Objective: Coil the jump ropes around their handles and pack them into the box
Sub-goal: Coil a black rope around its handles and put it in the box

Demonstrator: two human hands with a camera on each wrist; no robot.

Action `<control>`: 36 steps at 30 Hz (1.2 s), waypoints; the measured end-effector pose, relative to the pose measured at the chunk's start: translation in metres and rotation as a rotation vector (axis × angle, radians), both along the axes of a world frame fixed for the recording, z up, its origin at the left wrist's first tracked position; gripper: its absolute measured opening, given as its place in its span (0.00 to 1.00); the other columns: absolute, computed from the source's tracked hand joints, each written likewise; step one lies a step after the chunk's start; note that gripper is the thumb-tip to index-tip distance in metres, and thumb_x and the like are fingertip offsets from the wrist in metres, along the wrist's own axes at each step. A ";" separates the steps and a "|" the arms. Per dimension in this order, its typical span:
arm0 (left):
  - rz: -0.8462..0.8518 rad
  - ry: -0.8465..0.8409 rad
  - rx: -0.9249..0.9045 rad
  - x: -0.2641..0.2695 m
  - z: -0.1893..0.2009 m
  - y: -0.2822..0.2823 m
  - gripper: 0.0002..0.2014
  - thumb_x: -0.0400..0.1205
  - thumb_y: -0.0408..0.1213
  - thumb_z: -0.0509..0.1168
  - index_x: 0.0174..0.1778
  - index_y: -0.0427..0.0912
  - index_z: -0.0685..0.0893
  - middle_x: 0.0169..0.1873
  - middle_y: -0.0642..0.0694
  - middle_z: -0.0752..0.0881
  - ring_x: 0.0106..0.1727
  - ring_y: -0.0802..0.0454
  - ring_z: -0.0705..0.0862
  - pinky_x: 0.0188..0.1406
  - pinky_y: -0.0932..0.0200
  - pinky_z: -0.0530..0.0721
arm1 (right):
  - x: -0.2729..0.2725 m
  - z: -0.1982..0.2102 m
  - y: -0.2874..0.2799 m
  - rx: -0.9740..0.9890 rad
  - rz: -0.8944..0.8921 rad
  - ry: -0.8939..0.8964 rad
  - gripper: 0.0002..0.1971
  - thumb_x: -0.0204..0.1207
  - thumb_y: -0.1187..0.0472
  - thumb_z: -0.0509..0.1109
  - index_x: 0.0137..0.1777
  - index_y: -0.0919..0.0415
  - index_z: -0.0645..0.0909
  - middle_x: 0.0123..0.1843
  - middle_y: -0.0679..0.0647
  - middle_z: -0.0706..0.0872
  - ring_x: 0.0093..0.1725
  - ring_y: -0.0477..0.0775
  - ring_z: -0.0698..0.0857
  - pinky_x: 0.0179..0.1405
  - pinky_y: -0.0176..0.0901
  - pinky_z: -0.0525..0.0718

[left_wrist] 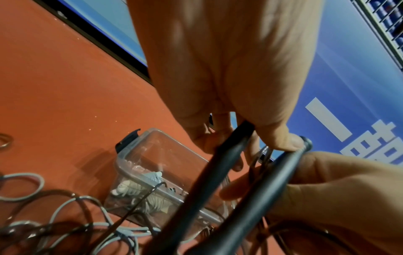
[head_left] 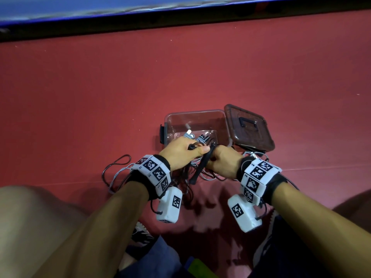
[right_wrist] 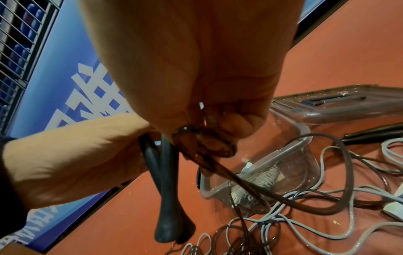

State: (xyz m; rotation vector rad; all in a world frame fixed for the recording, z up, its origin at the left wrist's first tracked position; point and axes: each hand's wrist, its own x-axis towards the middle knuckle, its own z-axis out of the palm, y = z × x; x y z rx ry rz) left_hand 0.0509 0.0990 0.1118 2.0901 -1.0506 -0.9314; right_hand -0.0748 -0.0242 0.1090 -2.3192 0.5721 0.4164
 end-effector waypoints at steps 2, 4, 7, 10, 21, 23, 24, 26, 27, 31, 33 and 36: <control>0.034 0.037 -0.004 0.001 -0.002 0.001 0.20 0.83 0.54 0.70 0.27 0.50 0.84 0.22 0.55 0.77 0.25 0.60 0.72 0.31 0.64 0.71 | -0.001 0.000 -0.001 0.001 0.003 -0.019 0.06 0.79 0.57 0.68 0.50 0.50 0.86 0.46 0.53 0.89 0.48 0.58 0.86 0.44 0.41 0.78; 0.082 0.096 -0.041 0.003 -0.003 0.001 0.13 0.81 0.51 0.74 0.32 0.50 0.90 0.25 0.55 0.81 0.26 0.62 0.75 0.33 0.68 0.74 | -0.001 0.001 -0.001 0.006 0.010 -0.032 0.06 0.79 0.57 0.68 0.51 0.51 0.86 0.44 0.51 0.86 0.47 0.56 0.84 0.45 0.41 0.76; 0.132 0.198 -0.102 0.002 -0.001 0.000 0.09 0.78 0.43 0.79 0.44 0.40 0.93 0.32 0.51 0.85 0.31 0.63 0.79 0.37 0.72 0.77 | -0.002 0.003 0.001 0.007 0.032 -0.033 0.06 0.80 0.56 0.68 0.52 0.52 0.86 0.45 0.53 0.85 0.47 0.56 0.82 0.45 0.42 0.75; 0.168 0.327 -0.122 0.002 -0.003 -0.001 0.12 0.75 0.35 0.81 0.53 0.38 0.92 0.41 0.51 0.93 0.42 0.62 0.88 0.51 0.67 0.83 | -0.002 -0.002 0.000 -0.015 0.044 -0.001 0.07 0.79 0.56 0.68 0.51 0.54 0.87 0.51 0.58 0.89 0.52 0.63 0.87 0.46 0.43 0.78; 0.124 0.455 -0.020 -0.001 -0.009 -0.001 0.23 0.72 0.35 0.83 0.63 0.40 0.89 0.56 0.35 0.91 0.47 0.57 0.87 0.46 0.67 0.82 | -0.003 0.000 0.002 -0.041 0.107 -0.005 0.18 0.77 0.55 0.67 0.67 0.47 0.82 0.61 0.55 0.88 0.60 0.60 0.86 0.59 0.48 0.84; 0.114 0.462 -0.016 -0.001 -0.009 0.000 0.22 0.69 0.37 0.84 0.58 0.41 0.90 0.55 0.32 0.90 0.45 0.54 0.87 0.45 0.64 0.80 | -0.005 0.001 0.002 -0.046 0.146 -0.018 0.18 0.80 0.55 0.68 0.70 0.48 0.81 0.62 0.54 0.88 0.62 0.58 0.85 0.59 0.44 0.81; 0.111 0.462 -0.020 -0.001 -0.008 0.000 0.20 0.69 0.36 0.84 0.57 0.40 0.91 0.54 0.31 0.90 0.45 0.52 0.88 0.46 0.62 0.81 | -0.005 0.002 0.002 -0.054 0.157 -0.018 0.17 0.81 0.54 0.68 0.69 0.49 0.81 0.62 0.54 0.88 0.62 0.58 0.85 0.56 0.42 0.79; 0.117 0.455 -0.033 -0.001 -0.006 0.001 0.15 0.73 0.32 0.82 0.55 0.37 0.90 0.50 0.30 0.91 0.45 0.50 0.88 0.46 0.61 0.82 | -0.004 -0.001 0.000 -0.068 0.165 -0.017 0.14 0.82 0.53 0.67 0.66 0.51 0.83 0.60 0.56 0.88 0.61 0.60 0.86 0.52 0.40 0.76; 0.124 0.448 -0.043 -0.001 -0.007 0.001 0.14 0.74 0.31 0.81 0.55 0.37 0.90 0.48 0.31 0.91 0.44 0.49 0.87 0.45 0.61 0.82 | -0.004 -0.002 -0.001 -0.071 0.168 -0.018 0.13 0.82 0.52 0.67 0.64 0.52 0.84 0.59 0.56 0.89 0.60 0.61 0.86 0.52 0.39 0.75; 0.150 0.408 -0.084 -0.001 -0.010 -0.001 0.18 0.70 0.41 0.82 0.54 0.44 0.91 0.46 0.40 0.89 0.46 0.46 0.88 0.53 0.54 0.86 | -0.003 -0.001 -0.002 -0.054 0.168 -0.035 0.14 0.84 0.53 0.66 0.66 0.53 0.83 0.61 0.58 0.88 0.60 0.61 0.85 0.53 0.40 0.76; 0.153 0.359 -0.071 0.001 -0.010 0.000 0.20 0.65 0.49 0.82 0.51 0.48 0.92 0.50 0.44 0.92 0.51 0.47 0.90 0.60 0.50 0.86 | -0.003 0.000 -0.001 -0.031 0.179 -0.017 0.11 0.84 0.55 0.65 0.61 0.56 0.84 0.58 0.59 0.88 0.55 0.60 0.85 0.50 0.42 0.76; 0.148 0.370 -0.066 0.000 -0.012 0.001 0.16 0.70 0.43 0.84 0.51 0.45 0.91 0.51 0.44 0.93 0.52 0.51 0.90 0.60 0.51 0.86 | -0.004 0.001 -0.001 -0.003 0.187 -0.013 0.12 0.80 0.55 0.64 0.59 0.56 0.84 0.57 0.59 0.88 0.56 0.62 0.85 0.53 0.45 0.80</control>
